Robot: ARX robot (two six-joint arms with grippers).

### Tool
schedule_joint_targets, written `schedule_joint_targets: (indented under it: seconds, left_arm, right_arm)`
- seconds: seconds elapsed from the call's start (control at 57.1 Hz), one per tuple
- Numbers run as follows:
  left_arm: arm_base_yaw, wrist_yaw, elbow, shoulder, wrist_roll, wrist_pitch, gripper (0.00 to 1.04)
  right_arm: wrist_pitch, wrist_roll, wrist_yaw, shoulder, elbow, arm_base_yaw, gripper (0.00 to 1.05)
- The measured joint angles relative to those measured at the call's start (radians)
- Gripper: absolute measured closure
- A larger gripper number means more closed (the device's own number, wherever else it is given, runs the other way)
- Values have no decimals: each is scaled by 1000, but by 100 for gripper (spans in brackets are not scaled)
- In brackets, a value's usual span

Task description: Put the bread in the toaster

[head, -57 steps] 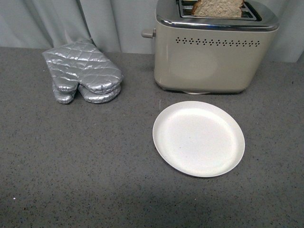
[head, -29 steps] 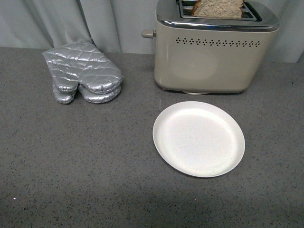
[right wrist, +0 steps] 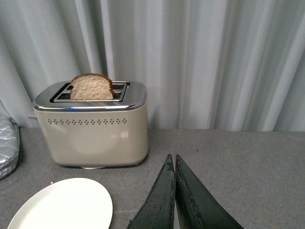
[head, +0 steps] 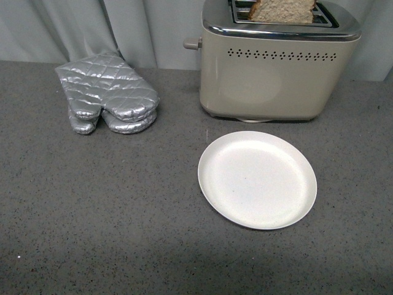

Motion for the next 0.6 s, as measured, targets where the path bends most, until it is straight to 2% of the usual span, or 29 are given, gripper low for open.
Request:
schedule_joint_targets:
  seconds: [0.07, 0.298, 0.333, 0.473, 0.595]
  left_arm:
    - [0, -1, 0, 0, 0, 0, 7]
    - [0, 0, 0, 0, 0, -1, 7]
    - [0, 0, 0, 0, 0, -1, 7]
    - [0, 0, 0, 0, 0, -1, 7]
    - [0, 0, 0, 0, 0, -1, 7]
  right_arm:
    - [-82, 0, 0, -78, 0, 0, 104]
    - [-89, 0, -1, -104, 0, 0, 104]
    - [-89, -1, -1, -104, 0, 0, 101]
    - [-89, -2, -1, -105, 0, 0, 79]
    - [-89, -2, 0, -105, 0, 0, 53]
